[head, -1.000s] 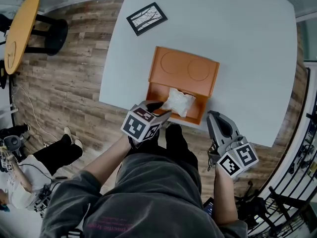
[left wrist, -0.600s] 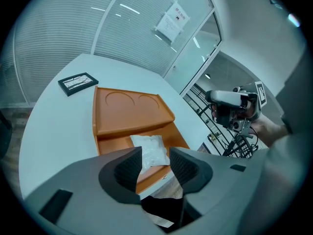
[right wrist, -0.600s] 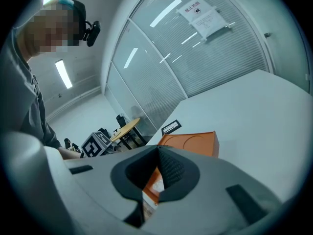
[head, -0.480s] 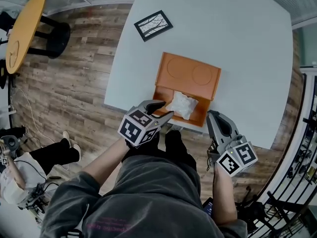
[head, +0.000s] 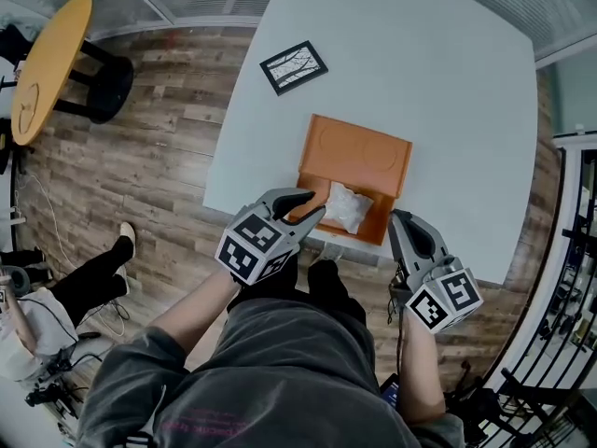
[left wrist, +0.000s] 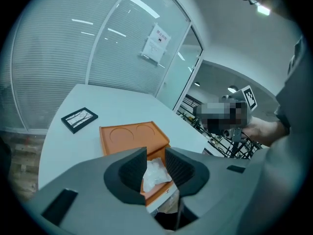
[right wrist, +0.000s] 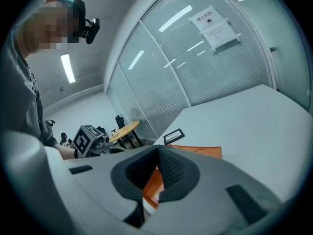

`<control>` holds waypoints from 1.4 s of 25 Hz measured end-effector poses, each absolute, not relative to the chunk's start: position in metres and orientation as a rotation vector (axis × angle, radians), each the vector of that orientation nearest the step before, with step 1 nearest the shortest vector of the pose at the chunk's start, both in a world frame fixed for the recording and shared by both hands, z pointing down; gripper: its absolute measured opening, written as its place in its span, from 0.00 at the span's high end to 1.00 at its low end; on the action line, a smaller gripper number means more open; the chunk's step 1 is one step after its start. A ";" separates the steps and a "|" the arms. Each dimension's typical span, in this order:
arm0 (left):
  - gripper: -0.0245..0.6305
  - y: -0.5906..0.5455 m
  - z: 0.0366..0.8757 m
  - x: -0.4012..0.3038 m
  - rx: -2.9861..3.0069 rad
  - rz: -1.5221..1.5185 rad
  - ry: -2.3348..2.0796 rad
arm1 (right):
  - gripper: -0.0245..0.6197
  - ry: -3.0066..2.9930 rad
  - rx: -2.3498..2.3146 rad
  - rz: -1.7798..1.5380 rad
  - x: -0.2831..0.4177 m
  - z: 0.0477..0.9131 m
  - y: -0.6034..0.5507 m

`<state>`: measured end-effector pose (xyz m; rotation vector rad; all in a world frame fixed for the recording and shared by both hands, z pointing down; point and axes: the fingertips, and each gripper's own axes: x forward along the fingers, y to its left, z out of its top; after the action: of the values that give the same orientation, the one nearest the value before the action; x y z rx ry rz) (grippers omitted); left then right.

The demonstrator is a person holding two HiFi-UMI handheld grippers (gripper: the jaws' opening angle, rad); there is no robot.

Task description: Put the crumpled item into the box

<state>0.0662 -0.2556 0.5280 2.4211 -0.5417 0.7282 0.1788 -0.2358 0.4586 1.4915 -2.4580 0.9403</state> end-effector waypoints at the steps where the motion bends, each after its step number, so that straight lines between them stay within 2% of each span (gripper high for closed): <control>1: 0.76 -0.257 0.522 0.065 2.436 0.715 -0.550 | 0.96 -2.462 1.497 0.931 0.178 0.455 -0.236; 12: 0.88 -0.268 0.471 0.045 2.538 0.587 -0.610 | 0.96 -2.517 1.519 0.808 0.158 0.420 -0.241; 35: 0.93 -0.277 0.398 0.025 2.660 0.424 -0.647 | 0.96 -2.653 1.497 0.582 0.125 0.361 -0.246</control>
<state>0.0251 -0.2766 0.3984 2.6600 -0.6471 0.4244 0.1249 -0.2459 0.3606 1.4974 -2.6532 0.5823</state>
